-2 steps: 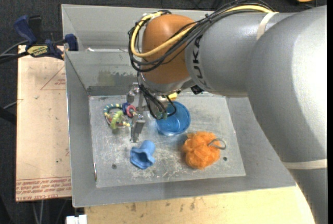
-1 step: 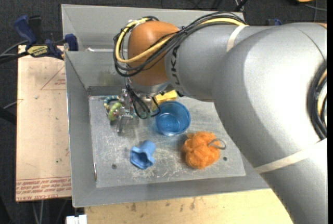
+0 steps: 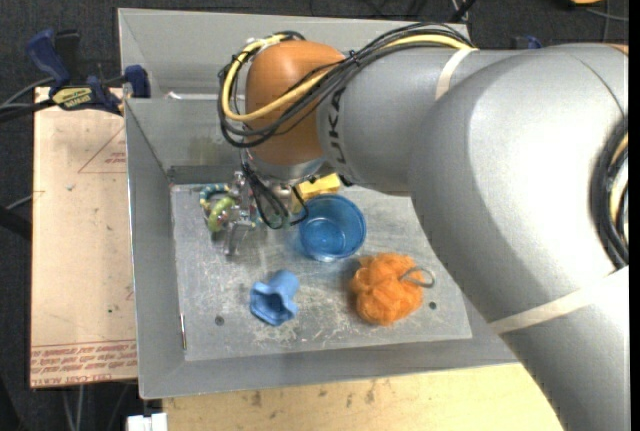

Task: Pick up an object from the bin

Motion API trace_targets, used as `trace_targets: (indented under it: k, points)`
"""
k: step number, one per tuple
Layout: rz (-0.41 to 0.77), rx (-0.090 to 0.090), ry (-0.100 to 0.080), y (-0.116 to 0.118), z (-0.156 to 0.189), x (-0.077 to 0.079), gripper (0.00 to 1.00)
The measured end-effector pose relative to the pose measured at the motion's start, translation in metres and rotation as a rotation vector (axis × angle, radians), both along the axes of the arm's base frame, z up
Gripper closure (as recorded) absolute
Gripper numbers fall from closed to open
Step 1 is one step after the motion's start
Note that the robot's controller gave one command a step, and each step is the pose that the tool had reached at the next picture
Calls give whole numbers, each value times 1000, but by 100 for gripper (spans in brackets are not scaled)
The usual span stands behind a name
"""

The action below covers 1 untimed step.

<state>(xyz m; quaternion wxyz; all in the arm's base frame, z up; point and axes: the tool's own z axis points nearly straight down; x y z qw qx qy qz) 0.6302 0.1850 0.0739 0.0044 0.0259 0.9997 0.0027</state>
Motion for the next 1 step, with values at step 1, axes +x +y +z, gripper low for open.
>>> trace_targets:
  k: [1]
  points:
    - [101,-5,5,-9,132,-3,100]
